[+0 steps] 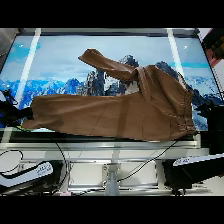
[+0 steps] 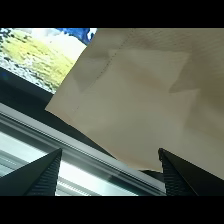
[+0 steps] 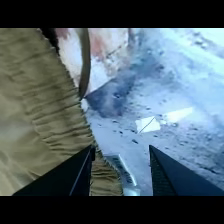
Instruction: Fold the clothes and pants, and hang the long-sleeved shirts on hangers.
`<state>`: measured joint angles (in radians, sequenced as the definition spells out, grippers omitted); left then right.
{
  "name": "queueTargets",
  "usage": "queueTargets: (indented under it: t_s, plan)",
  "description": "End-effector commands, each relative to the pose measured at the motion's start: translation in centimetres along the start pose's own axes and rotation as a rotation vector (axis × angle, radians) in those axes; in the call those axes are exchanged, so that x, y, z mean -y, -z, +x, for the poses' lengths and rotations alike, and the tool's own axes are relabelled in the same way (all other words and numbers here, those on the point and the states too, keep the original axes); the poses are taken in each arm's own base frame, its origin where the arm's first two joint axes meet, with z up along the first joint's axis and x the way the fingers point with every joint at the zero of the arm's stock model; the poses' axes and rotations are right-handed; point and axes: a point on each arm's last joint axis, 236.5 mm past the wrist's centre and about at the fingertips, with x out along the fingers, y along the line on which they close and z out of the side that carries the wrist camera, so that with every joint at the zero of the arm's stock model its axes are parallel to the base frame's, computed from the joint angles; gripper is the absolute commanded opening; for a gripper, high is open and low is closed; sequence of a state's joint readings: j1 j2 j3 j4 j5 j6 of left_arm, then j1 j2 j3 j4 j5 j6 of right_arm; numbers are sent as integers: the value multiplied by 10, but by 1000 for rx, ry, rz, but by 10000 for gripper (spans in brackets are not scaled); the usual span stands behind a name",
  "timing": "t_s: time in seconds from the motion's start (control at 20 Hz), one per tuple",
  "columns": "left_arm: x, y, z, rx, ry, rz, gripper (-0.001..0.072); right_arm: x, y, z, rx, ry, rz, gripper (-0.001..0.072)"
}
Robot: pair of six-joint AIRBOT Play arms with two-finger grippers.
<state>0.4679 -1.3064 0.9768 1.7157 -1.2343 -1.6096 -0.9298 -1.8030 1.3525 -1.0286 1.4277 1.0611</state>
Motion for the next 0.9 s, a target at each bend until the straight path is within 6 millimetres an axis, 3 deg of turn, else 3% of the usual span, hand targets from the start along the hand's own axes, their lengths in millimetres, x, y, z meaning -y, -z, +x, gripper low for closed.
queueTargets:
  t_s: [0.0, 0.4, 0.6, 0.7, 0.85]
  plan:
    - [4, 0, 0, -2, 15, -15, 698, 4, 11, 22, -77, -50, -4, 415]
    - [8, 0, 0, -4, 32, -77, 698, -20, 15, 53, -135, -201, -45, 411]
    - [31, -7, -3, 19, 132, -112, 698, -38, 19, 63, -176, -206, -124, 410]
    - [56, -20, -13, 64, 231, -101, 698, -45, 20, 68, -186, -209, -192, 309]
    - [120, -53, -53, 206, 468, -3, 698, -46, 21, 69, -188, -210, -216, 26]
